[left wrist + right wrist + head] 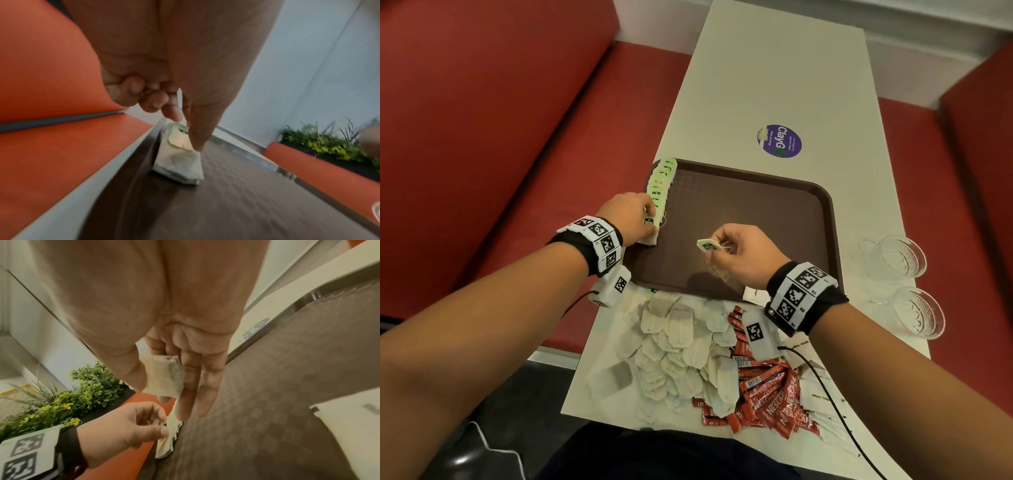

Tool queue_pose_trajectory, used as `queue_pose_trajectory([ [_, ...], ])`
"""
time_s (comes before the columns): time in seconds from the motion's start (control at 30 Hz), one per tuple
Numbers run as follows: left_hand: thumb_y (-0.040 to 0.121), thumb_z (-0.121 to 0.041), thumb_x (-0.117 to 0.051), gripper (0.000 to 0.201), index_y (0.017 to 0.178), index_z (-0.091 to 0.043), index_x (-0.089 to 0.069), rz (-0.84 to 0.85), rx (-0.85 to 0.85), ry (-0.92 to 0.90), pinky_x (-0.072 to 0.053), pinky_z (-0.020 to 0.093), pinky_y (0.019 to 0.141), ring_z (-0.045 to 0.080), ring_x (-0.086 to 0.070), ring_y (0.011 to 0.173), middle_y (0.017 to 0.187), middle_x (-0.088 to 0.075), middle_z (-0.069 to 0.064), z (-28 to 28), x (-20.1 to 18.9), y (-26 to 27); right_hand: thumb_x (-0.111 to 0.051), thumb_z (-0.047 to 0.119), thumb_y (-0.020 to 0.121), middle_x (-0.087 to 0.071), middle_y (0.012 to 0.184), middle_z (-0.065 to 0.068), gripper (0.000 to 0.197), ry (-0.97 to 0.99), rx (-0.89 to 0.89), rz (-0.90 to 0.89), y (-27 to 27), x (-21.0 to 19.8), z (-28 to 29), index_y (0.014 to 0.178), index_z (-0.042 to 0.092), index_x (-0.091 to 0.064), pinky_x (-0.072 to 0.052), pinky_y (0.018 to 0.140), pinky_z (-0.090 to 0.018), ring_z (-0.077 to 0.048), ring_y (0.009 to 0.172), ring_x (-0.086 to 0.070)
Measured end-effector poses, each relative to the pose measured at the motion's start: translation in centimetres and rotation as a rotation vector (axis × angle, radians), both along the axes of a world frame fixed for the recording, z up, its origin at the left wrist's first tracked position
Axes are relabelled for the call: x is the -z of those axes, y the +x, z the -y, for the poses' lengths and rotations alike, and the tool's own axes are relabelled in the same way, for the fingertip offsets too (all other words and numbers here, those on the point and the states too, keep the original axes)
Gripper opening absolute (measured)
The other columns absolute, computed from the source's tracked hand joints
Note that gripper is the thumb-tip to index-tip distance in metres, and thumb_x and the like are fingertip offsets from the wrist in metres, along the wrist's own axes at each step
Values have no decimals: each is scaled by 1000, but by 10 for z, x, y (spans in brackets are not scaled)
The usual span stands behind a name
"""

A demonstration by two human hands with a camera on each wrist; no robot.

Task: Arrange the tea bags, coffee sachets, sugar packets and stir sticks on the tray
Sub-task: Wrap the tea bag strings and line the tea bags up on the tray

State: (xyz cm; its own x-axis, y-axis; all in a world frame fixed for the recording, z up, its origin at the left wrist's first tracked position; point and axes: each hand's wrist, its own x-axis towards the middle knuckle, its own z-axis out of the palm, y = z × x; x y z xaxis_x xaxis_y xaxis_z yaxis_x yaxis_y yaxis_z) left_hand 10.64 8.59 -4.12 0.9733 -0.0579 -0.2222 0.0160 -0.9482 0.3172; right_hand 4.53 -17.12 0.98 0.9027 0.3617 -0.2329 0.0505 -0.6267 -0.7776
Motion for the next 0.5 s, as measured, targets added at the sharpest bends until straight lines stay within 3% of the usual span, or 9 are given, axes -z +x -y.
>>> queue_pose_trajectory([
  [0.1,82,-39,-76,15,86,-30,-65,-97,61,67,-49,31,74,18,-61,88,97,-64,-4,2,-2,-2,-69,27,92,-71,91,4,8,-49,-5,7,1,2,-3,93,19,-68,-58,81,-38,-14,85,-68],
  [0.17,84,-41,-73,14,86,-30,-65,-70,55,70,-49,31,75,18,-61,89,96,-65,-4,3,-6,-4,-69,28,93,-70,93,4,8,-48,4,0,2,2,-6,93,20,-67,-58,75,-32,-14,83,-69],
  [0.27,88,-48,-67,17,86,-31,-66,79,86,-149,-46,29,73,5,-58,80,89,-64,-11,12,-21,-13,-70,27,92,-70,90,2,7,-18,26,-18,2,1,-12,90,22,-66,-55,62,-22,-11,73,-68],
  [0.33,88,-48,-68,18,89,-30,-69,110,179,-365,-40,17,66,-6,-54,71,82,-63,-15,21,-40,-26,-71,28,91,-70,87,2,8,-6,20,6,4,3,-16,86,24,-67,-56,68,-28,-12,76,-67],
  [0.4,88,-42,-72,14,92,-29,-72,85,297,-457,-37,11,62,-7,-53,67,77,-63,-16,28,-54,-39,-74,30,88,-71,83,3,10,8,17,10,4,6,-21,82,25,-68,-58,76,-38,-16,79,-68],
  [0.5,90,-38,-70,10,91,-28,-73,53,332,-526,-46,20,63,0,-55,63,73,-66,-10,31,-61,-46,-75,32,86,-72,81,-2,12,40,14,-13,2,12,-30,83,21,-70,-58,79,-47,-21,79,-69],
])
